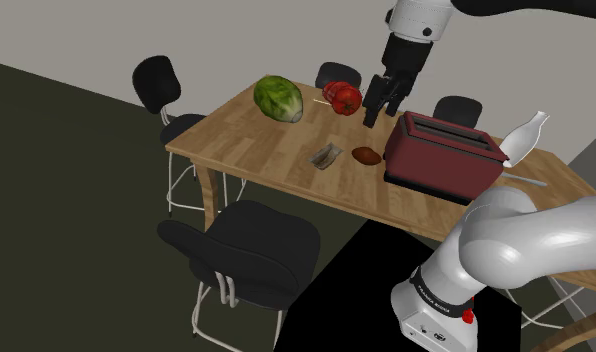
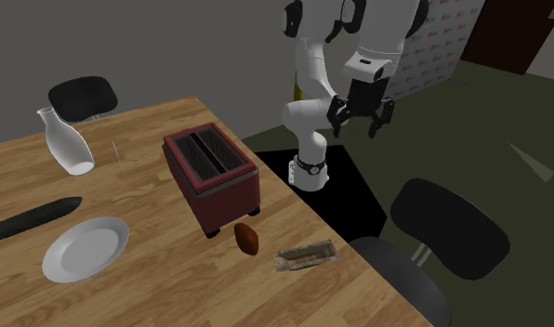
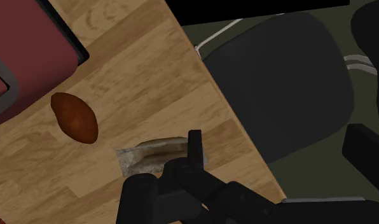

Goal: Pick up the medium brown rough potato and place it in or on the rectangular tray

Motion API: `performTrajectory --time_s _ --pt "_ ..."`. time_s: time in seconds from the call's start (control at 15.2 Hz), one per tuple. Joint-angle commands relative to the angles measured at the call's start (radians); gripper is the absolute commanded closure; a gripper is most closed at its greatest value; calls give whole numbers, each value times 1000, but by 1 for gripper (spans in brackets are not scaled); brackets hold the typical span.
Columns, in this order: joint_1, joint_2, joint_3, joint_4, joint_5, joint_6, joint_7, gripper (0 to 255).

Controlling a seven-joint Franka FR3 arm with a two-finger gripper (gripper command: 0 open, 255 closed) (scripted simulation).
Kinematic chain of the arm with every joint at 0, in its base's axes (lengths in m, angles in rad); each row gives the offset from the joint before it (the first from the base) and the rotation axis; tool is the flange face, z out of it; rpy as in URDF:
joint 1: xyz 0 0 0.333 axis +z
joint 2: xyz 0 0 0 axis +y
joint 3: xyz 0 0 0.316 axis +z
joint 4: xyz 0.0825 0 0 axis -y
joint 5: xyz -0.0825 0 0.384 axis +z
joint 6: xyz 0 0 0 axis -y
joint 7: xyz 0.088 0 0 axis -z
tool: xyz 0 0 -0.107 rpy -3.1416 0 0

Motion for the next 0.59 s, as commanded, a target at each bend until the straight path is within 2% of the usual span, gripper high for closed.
performTrajectory --time_s 0.0,0.53 --pt "0 0 0 0 0 0 0 0" --pt "-43 56 -173 -116 -107 163 -205 0"
